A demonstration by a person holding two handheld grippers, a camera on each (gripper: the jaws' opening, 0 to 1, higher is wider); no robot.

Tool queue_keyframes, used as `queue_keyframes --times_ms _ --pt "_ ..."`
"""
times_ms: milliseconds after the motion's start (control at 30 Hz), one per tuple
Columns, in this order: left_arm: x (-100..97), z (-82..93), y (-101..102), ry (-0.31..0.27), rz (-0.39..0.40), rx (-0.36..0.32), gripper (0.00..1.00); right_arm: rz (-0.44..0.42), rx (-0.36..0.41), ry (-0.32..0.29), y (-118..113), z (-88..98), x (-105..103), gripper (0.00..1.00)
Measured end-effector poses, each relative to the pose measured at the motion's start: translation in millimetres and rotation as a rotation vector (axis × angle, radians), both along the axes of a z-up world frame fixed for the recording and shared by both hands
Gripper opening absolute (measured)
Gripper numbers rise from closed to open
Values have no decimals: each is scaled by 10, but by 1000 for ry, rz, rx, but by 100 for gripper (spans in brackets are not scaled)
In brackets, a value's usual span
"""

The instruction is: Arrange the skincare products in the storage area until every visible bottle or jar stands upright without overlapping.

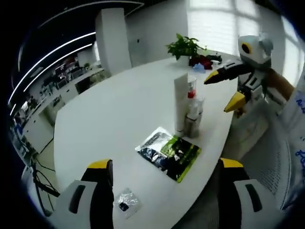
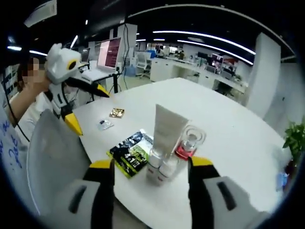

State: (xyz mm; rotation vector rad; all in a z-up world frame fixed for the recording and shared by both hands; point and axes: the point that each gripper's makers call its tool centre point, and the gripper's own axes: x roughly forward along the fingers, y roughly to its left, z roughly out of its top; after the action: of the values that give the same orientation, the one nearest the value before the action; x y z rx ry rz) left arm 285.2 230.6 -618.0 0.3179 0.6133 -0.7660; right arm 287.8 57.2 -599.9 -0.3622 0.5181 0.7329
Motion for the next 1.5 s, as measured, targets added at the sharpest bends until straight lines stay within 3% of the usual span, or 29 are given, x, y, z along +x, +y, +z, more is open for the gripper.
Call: queue_keyframes --times_ms 400,833,1333,1500 --pt "-17 3 120 9 17 -6 94 -68 -15 -28 -192 58 86 77" --pt "11 3 194 3 22 -3 97 -80 -2 -21 -240 70 97 99" --pt "52 -60 248 23 12 7 97 -59 -9 10 -243 1 28 100" --pt "72 -133 302 36 7 29 97 -56 10 49 -236 -56 -23 100"
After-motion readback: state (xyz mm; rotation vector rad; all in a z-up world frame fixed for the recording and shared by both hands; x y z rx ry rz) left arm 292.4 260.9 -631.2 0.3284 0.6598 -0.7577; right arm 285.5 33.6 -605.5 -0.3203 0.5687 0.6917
